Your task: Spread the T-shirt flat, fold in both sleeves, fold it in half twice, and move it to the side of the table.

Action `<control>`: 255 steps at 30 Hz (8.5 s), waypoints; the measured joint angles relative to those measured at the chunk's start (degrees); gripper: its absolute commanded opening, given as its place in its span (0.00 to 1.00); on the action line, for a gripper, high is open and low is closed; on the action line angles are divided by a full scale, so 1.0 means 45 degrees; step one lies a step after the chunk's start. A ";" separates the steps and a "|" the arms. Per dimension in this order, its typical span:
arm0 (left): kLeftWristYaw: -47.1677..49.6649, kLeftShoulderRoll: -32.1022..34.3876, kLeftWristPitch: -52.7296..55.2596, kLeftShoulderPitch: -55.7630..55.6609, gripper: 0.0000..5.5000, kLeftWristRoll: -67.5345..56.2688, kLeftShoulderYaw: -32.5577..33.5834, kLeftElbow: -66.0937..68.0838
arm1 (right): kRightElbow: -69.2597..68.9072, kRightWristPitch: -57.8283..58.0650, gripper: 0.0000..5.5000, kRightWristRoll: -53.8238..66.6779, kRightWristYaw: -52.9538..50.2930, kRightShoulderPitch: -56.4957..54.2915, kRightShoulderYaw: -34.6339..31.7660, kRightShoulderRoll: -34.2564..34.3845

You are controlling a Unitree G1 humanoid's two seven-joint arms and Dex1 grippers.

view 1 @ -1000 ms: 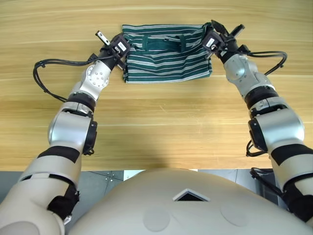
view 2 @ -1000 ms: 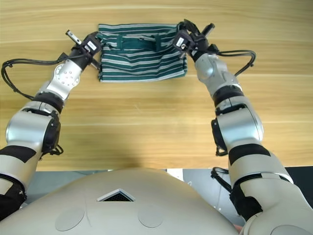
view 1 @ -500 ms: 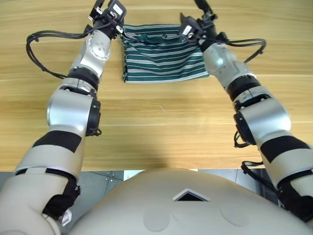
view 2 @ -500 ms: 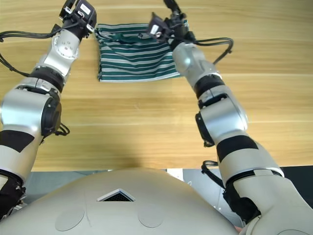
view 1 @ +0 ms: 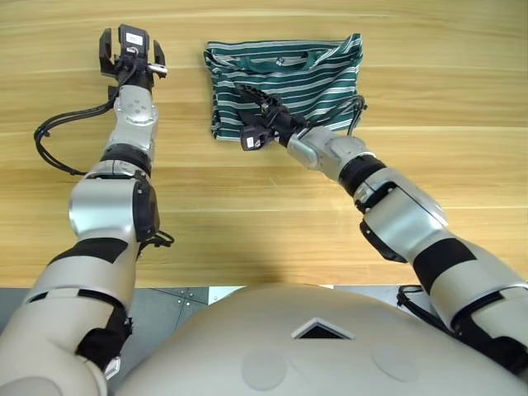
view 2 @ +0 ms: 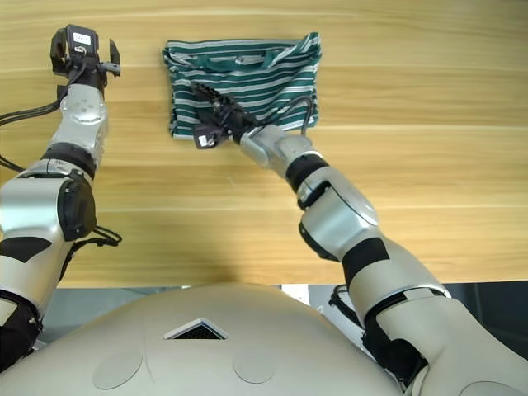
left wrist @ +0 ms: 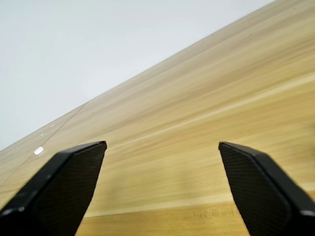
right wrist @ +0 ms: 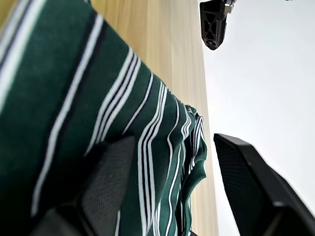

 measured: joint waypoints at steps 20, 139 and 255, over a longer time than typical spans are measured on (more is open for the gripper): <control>-0.0157 0.0307 -0.4312 0.0865 0.77 0.1473 -0.1775 -0.1378 | -1.5363 -0.1523 0.54 0.3298 0.4631 0.7300 -0.3561 -0.7937; -0.1545 -0.0505 -0.6631 0.1969 0.77 0.4271 -0.6707 -0.3891 | -1.5378 -0.0529 0.54 0.0865 0.3711 0.6908 -0.5668 -0.6450; -0.8461 0.3783 -0.7778 0.6288 0.10 0.2384 -0.7764 -0.9698 | -1.3586 -0.2947 0.54 0.4762 0.8768 1.1535 -0.6094 -0.9238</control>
